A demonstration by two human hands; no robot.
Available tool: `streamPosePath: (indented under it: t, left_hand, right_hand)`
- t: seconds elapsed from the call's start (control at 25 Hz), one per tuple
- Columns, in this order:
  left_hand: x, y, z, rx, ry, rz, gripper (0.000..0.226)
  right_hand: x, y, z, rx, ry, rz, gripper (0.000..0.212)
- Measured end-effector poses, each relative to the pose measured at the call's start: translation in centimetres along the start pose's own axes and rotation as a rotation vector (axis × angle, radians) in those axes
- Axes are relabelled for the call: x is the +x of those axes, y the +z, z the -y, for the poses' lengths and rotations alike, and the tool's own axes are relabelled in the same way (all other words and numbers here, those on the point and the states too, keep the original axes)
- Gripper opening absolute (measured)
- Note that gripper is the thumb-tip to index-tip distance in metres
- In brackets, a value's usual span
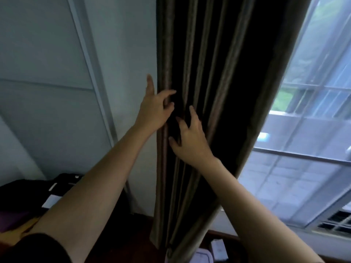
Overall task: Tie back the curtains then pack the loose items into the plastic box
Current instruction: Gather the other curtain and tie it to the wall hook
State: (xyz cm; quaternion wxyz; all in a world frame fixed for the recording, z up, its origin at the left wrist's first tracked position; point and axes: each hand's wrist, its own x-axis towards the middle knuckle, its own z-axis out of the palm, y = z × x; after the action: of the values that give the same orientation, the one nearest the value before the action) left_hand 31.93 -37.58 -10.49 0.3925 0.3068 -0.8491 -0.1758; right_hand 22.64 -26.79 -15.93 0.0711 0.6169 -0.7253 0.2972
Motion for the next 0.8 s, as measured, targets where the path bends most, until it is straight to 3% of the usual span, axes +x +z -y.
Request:
streamPosePath:
  t: [0.12, 0.28, 0.56, 0.8]
  left_hand:
    - [3.4, -0.8, -0.1, 0.027, 0.038, -0.022, 0.041]
    - [4.9, 0.6, 3.0, 0.013, 0.09, 0.083, 0.049]
    - [3.4, 0.3, 12.7, 0.075, 0.034, 0.228, 0.066]
    - [2.0, 0.4, 14.5, 0.067, 0.106, 0.408, 0.066]
  right_hand:
    - [3.9, -1.0, 0.7, 0.007, 0.006, -0.018, 0.063]
    - [6.2, 0.6, -0.1, 0.025, 0.127, 0.071, 0.07]
    - [2.4, 8.4, -2.7, 0.006, 0.387, 0.261, 0.076]
    - [-0.8, 15.0, -1.4, -0.005, 0.43, 0.398, 0.077]
